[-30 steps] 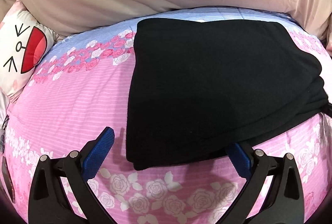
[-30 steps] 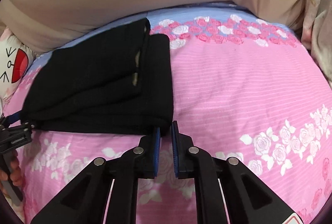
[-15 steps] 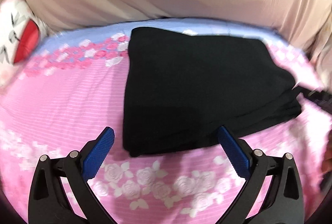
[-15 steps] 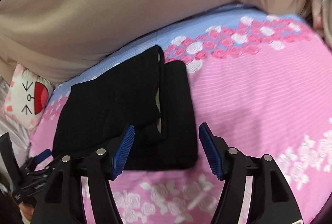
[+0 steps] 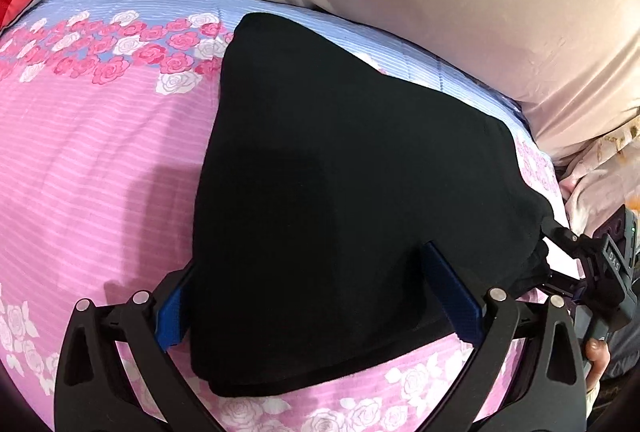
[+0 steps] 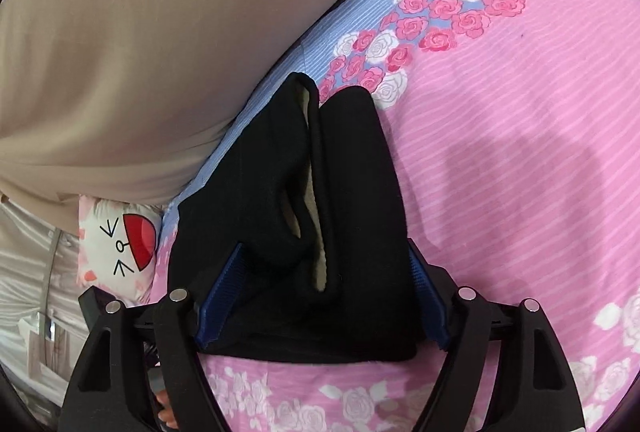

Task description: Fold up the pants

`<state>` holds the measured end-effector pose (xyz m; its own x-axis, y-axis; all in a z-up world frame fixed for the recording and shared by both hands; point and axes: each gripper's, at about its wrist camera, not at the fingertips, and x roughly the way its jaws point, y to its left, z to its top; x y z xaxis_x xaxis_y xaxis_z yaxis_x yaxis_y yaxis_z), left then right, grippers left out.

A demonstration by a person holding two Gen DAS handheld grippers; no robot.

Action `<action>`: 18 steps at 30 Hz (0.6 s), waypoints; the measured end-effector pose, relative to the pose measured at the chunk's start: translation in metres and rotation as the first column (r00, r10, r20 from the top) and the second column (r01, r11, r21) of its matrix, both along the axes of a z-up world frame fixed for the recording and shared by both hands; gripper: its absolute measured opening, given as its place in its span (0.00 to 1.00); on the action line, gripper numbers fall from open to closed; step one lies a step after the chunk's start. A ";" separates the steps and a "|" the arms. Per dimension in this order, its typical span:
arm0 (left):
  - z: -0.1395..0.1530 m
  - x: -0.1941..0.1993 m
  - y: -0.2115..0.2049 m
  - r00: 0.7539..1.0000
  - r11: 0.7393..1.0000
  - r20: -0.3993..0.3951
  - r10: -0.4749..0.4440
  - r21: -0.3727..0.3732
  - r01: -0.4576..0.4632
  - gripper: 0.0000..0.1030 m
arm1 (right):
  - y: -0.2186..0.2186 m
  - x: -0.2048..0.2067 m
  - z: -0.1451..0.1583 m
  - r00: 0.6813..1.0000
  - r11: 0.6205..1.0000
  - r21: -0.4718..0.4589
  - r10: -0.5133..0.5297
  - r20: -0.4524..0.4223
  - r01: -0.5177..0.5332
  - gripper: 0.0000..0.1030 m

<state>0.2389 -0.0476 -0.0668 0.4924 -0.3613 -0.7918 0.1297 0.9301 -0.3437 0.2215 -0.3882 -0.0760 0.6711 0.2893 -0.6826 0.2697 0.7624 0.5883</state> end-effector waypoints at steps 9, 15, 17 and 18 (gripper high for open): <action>0.017 -0.019 0.009 0.998 0.998 0.003 -0.064 0.013 0.064 0.35 | 0.015 -0.050 0.020 0.999 0.997 -0.068 0.039 0.028 -0.037 0.31; 0.016 -0.022 -0.002 0.999 0.997 0.030 -0.028 0.073 0.026 0.43 | 0.008 -0.036 0.013 0.999 0.993 -0.120 0.026 0.024 -0.023 0.34; 0.019 -0.027 0.001 0.999 0.998 0.029 -0.016 0.065 0.014 0.41 | 0.012 -0.035 0.024 0.998 0.991 -0.128 0.041 0.049 -0.034 0.32; 0.021 -0.031 0.002 0.999 0.997 0.040 -0.018 0.076 0.015 0.39 | 0.011 -0.037 0.029 0.997 0.991 -0.126 0.047 0.065 -0.038 0.32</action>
